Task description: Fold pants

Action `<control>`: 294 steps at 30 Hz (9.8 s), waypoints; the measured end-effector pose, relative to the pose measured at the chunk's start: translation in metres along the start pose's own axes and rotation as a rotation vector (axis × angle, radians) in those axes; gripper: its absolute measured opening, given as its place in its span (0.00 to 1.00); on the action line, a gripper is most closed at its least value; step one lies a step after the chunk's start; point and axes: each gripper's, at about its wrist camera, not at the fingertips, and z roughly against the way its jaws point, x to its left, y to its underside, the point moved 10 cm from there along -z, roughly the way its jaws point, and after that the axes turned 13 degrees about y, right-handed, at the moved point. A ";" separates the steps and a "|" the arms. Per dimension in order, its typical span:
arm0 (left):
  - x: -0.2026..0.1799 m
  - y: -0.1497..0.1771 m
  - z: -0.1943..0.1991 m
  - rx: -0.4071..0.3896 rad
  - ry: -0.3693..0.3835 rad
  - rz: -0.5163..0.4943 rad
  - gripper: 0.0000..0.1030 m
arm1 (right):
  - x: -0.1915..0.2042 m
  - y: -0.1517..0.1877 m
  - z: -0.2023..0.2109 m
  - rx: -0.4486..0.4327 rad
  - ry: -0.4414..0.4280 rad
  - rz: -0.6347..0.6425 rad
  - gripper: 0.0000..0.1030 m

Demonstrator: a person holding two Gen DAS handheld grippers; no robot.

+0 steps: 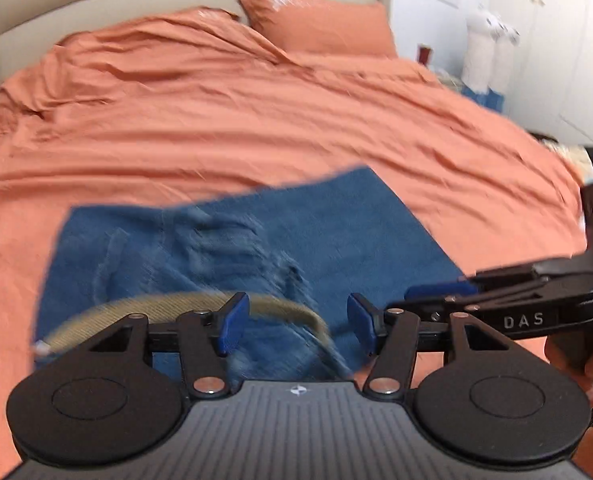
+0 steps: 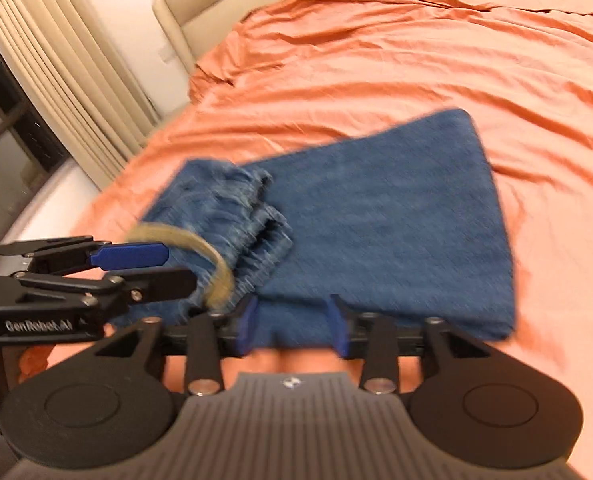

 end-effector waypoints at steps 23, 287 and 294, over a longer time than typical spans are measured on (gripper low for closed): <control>0.142 0.004 0.058 -0.101 -0.131 0.209 0.59 | 0.079 -0.090 -0.047 0.017 -0.279 -0.193 0.10; 0.307 0.090 0.139 0.014 -0.332 0.368 0.12 | 0.107 -0.051 -0.097 0.118 0.069 0.068 0.37; 0.234 0.098 0.151 -0.066 -0.258 0.329 0.12 | 0.163 -0.019 -0.052 -0.039 0.088 0.321 0.35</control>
